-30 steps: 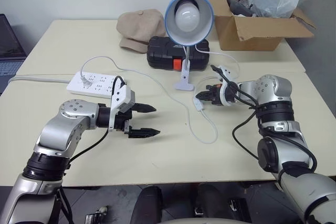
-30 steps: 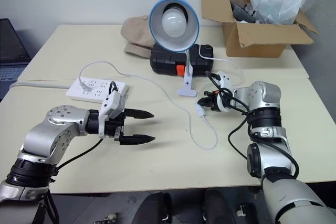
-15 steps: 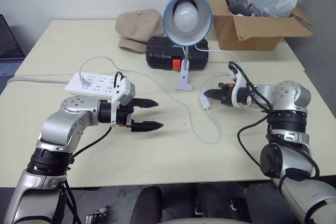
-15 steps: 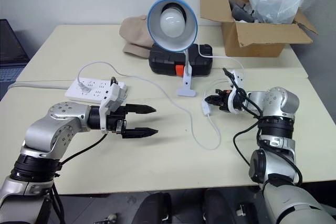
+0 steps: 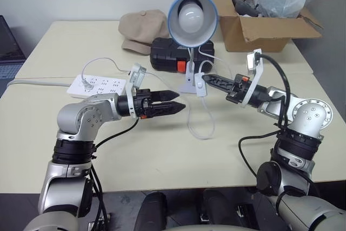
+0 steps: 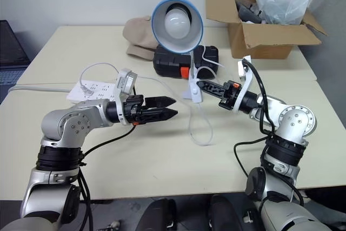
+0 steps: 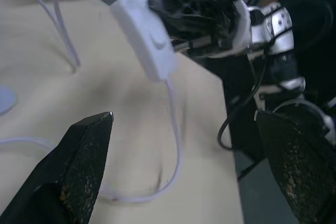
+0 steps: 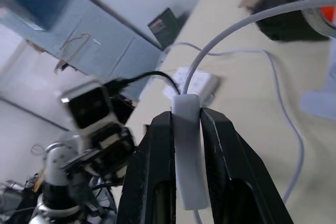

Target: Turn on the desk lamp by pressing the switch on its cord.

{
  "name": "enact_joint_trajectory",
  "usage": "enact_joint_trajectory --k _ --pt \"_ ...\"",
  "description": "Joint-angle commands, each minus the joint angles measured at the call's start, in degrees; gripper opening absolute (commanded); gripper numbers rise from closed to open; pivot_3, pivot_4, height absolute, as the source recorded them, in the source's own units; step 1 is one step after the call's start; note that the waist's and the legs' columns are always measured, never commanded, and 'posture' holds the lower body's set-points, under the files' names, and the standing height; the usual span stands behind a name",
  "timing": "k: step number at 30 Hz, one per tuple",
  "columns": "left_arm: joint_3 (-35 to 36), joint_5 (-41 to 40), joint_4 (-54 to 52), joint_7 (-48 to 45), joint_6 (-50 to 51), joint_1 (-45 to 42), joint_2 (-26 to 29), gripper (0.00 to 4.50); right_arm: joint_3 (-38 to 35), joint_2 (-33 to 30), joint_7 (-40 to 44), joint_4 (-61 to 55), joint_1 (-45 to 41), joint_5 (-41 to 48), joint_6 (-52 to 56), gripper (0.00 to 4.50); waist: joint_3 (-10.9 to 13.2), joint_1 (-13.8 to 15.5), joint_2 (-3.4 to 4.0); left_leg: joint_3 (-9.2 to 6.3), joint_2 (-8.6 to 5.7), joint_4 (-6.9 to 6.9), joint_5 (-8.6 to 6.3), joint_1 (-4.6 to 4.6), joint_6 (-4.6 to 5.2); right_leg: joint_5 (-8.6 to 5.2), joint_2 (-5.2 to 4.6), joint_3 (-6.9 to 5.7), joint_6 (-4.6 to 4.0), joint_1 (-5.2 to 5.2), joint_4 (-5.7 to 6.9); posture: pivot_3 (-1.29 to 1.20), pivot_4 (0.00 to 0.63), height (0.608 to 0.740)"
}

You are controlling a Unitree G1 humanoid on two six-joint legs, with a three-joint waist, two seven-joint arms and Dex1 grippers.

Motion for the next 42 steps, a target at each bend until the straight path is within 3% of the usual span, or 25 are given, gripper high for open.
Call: enact_joint_trajectory --k 1,12,23,30,42 --pt "2.8 -4.56 0.54 1.72 3.97 -2.74 -2.26 4.5 -1.54 0.83 -1.07 -3.72 0.33 5.72 1.06 0.37 0.0 -0.08 0.0 0.0 0.01 -0.01 0.0 0.02 0.0 0.0 0.01 0.02 0.0 0.0 0.0 0.0 0.15 0.74" --pt "9.85 -15.04 2.4 10.03 13.13 -4.91 -10.11 4.5 -1.34 1.03 -7.3 -4.68 0.57 15.43 2.46 0.37 0.0 -0.08 0.0 0.02 0.0 0.0 0.01 0.02 -0.03 0.0 0.0 0.05 0.0 0.0 0.0 0.0 0.15 0.74" --pt "9.14 -16.42 2.05 9.91 13.33 -4.0 -10.48 4.5 1.62 -2.0 -13.2 -2.91 0.48 24.5 0.13 0.37 0.0 -0.08 0.0 0.04 -0.01 0.0 0.02 0.02 -0.03 0.0 0.0 0.06 0.0 0.0 -0.01 0.0 0.15 0.74" --pt "8.05 -16.52 2.33 7.07 13.02 -3.98 -10.46 3.39 5.03 -4.89 -16.75 -2.08 1.45 30.84 -3.38 0.37 0.0 -0.08 0.0 0.06 -0.01 0.0 0.02 0.02 -0.03 0.0 0.0 0.08 0.0 0.0 -0.03 0.0 0.15 0.74" --pt "5.79 -14.08 4.17 2.94 9.92 -3.33 -10.21 0.93 12.83 -11.98 -21.9 -1.8 3.51 42.56 -11.25 0.37 0.0 -0.05 -0.01 0.09 -0.01 -0.01 0.01 0.0 -0.02 -0.01 0.0 0.1 0.02 0.0 -0.06 0.0 0.15 0.74"
